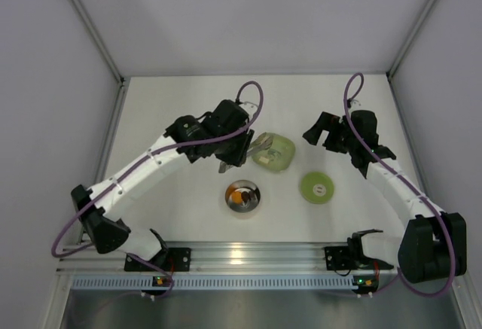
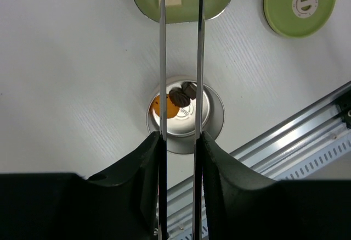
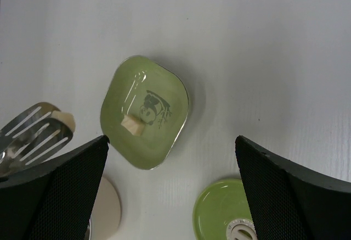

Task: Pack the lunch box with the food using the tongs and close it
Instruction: Pick up the fake food from the plate, then place the fake food in the packing box.

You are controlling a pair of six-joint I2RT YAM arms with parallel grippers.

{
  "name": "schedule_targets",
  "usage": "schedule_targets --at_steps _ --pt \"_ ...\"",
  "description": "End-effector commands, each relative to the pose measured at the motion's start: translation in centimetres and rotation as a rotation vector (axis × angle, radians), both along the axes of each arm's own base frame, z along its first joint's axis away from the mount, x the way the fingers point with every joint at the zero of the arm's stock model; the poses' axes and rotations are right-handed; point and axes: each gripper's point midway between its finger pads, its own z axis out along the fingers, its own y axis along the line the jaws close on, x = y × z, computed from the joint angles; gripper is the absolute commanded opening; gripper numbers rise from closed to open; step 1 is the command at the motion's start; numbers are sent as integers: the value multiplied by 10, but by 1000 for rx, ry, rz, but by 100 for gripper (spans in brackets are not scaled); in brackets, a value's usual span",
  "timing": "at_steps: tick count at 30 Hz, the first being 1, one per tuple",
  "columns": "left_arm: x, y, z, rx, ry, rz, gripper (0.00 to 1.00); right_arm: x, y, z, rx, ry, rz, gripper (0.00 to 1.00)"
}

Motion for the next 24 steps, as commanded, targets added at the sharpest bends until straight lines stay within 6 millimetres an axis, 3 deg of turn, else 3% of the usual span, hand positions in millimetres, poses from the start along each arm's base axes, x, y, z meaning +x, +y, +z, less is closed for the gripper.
schedule_targets --at_steps 1,9,18,24 --pt "-35 29 12 -15 24 -28 33 6 5 27 7 -69 17 97" --pt "-82 72 0 -4 101 -30 33 9 8 25 23 -56 14 96" --pt "-121 88 -4 -43 192 -83 37 12 9 29 35 -58 9 96" --pt "-131 92 -10 -54 220 -86 37 11 11 23 44 -43 10 96"
